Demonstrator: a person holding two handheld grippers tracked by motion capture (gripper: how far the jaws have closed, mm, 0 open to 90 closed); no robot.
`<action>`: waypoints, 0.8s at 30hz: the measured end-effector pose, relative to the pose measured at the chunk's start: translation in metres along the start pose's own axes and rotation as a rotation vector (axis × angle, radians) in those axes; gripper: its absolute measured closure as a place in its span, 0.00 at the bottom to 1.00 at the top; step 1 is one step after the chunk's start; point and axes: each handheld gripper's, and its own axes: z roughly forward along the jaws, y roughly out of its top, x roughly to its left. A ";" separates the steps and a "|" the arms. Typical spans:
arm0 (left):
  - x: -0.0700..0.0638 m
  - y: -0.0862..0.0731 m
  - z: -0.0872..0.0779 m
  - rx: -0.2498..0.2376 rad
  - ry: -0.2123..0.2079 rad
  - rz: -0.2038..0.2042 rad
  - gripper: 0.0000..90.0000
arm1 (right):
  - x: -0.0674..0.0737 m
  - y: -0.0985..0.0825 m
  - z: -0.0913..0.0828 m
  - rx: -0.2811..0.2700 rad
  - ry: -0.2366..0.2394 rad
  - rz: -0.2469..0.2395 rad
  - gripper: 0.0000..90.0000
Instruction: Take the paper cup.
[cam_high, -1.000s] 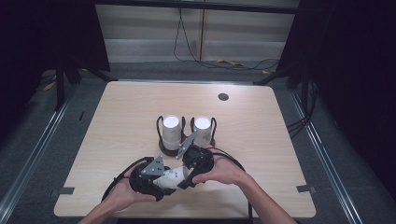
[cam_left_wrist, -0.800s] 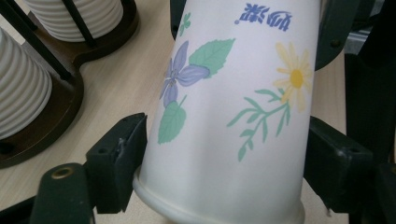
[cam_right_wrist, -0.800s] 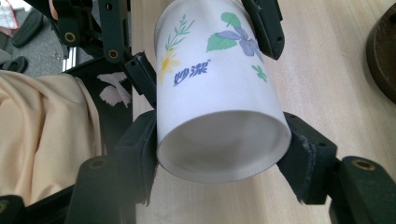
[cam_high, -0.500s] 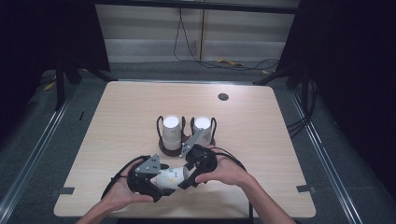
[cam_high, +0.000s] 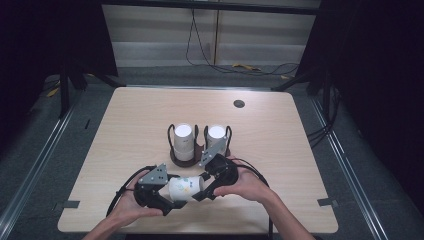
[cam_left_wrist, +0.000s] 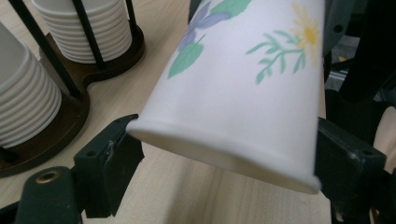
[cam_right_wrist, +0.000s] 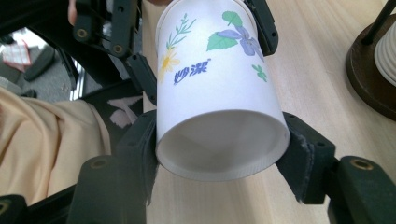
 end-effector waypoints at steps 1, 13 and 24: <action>0.000 -0.001 0.000 0.003 -0.003 0.000 0.18 | 0.000 -0.002 0.000 -0.006 0.000 0.002 0.41; 0.003 -0.001 -0.002 -0.036 0.008 -0.022 0.18 | -0.001 -0.019 -0.002 -0.102 -0.021 0.046 0.41; 0.005 0.002 -0.013 -0.114 0.021 -0.027 0.18 | -0.001 -0.027 -0.002 -0.202 -0.022 0.050 0.41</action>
